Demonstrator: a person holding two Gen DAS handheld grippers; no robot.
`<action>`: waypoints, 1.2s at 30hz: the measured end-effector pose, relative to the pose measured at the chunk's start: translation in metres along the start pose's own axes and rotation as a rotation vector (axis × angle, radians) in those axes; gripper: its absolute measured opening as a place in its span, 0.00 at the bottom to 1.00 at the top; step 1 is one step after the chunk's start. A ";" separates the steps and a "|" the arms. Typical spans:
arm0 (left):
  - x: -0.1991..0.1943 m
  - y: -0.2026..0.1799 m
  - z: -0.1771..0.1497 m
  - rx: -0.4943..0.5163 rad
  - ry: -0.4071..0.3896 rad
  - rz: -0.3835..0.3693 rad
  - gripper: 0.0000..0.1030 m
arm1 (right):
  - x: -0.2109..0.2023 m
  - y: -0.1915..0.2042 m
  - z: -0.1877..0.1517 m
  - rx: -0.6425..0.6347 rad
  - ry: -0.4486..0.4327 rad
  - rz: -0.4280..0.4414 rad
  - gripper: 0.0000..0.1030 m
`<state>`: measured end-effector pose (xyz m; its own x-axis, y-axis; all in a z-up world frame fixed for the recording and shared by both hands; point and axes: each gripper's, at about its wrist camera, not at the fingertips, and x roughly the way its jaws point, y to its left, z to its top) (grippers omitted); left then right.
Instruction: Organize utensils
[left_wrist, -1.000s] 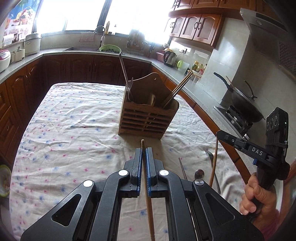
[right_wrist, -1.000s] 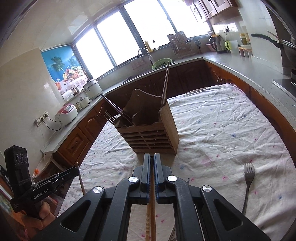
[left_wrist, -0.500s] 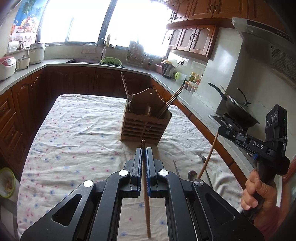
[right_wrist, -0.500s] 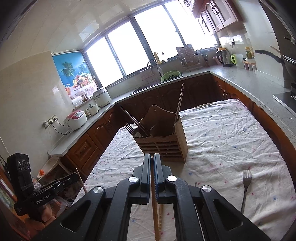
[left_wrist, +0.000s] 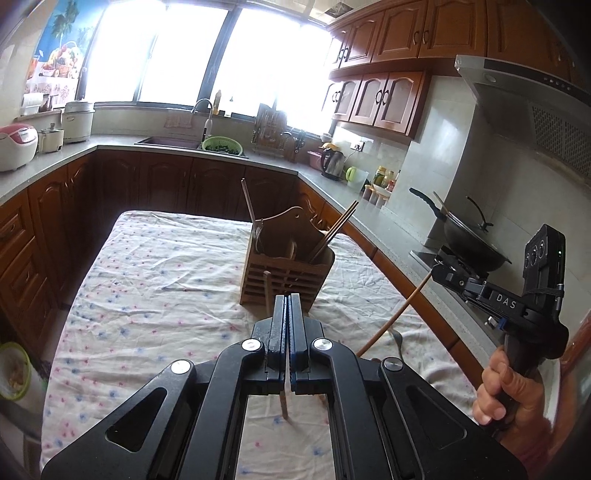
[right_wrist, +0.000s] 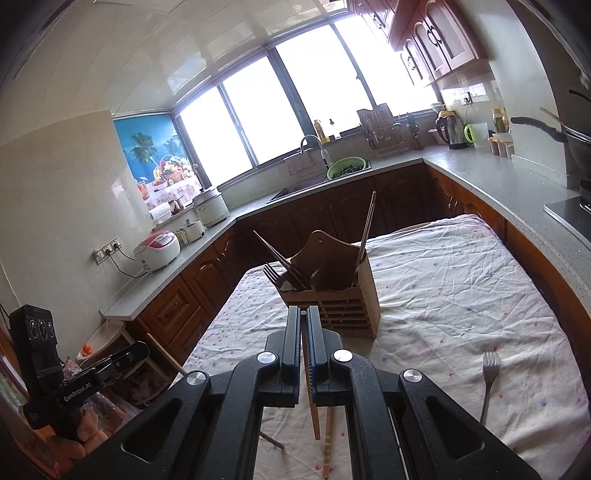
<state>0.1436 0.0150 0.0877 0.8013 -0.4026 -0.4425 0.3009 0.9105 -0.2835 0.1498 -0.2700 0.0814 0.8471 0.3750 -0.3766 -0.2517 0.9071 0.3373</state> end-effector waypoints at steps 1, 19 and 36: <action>0.000 0.000 0.002 0.001 -0.004 -0.001 0.00 | 0.000 0.000 0.001 -0.001 -0.003 0.000 0.03; 0.095 0.075 -0.024 -0.176 0.232 0.158 0.39 | 0.000 -0.004 0.006 0.012 -0.020 0.019 0.03; 0.253 0.122 -0.038 -0.135 0.470 0.393 0.26 | 0.007 -0.028 0.018 0.050 -0.024 0.040 0.03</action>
<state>0.3639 0.0210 -0.0914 0.5167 -0.0662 -0.8536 -0.0630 0.9914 -0.1150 0.1711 -0.2957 0.0845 0.8482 0.4054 -0.3410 -0.2624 0.8807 0.3942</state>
